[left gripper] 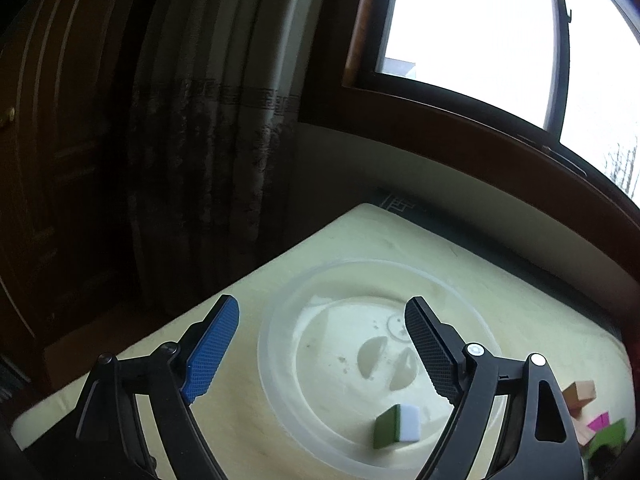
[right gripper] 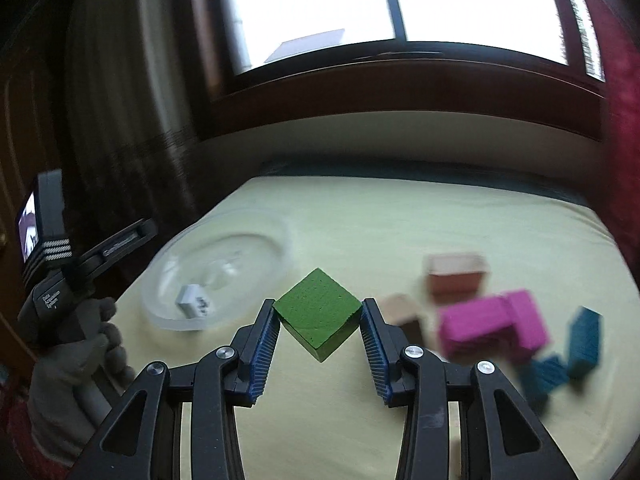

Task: Organize rigid objects
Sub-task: 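Carry the green cube with the right gripper into the clear container and release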

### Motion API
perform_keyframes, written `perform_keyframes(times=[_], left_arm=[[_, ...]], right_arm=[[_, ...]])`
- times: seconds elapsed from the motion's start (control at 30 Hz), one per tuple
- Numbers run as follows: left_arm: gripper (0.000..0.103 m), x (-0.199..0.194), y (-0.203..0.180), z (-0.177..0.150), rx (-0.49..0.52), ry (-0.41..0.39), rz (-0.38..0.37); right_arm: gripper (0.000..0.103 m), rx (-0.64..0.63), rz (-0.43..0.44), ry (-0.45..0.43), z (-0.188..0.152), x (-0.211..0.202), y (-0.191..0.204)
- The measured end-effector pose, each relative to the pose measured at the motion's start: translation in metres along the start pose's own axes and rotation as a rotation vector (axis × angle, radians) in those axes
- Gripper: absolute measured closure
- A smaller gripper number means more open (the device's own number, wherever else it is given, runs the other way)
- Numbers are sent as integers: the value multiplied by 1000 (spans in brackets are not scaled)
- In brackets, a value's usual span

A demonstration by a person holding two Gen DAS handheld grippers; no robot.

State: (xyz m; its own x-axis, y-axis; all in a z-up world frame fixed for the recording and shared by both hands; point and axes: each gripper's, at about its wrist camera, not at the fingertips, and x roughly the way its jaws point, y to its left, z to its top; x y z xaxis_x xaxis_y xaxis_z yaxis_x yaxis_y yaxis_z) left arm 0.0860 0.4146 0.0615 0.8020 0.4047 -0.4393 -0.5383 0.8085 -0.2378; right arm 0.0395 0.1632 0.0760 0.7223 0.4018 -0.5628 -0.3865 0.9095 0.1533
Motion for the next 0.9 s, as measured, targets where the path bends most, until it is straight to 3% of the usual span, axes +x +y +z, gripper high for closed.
perform_keyframes(times=[0.23, 0.57, 0.9], left_arm=[[16, 5, 8, 0, -50, 22, -13], [16, 9, 19, 3, -108, 38, -17], [16, 11, 16, 2, -96, 48, -19]], right_arm=[[59, -57, 71, 28, 15, 34, 37], [59, -72, 124, 63, 30, 76, 61], [54, -36, 119, 69, 21, 78, 46]])
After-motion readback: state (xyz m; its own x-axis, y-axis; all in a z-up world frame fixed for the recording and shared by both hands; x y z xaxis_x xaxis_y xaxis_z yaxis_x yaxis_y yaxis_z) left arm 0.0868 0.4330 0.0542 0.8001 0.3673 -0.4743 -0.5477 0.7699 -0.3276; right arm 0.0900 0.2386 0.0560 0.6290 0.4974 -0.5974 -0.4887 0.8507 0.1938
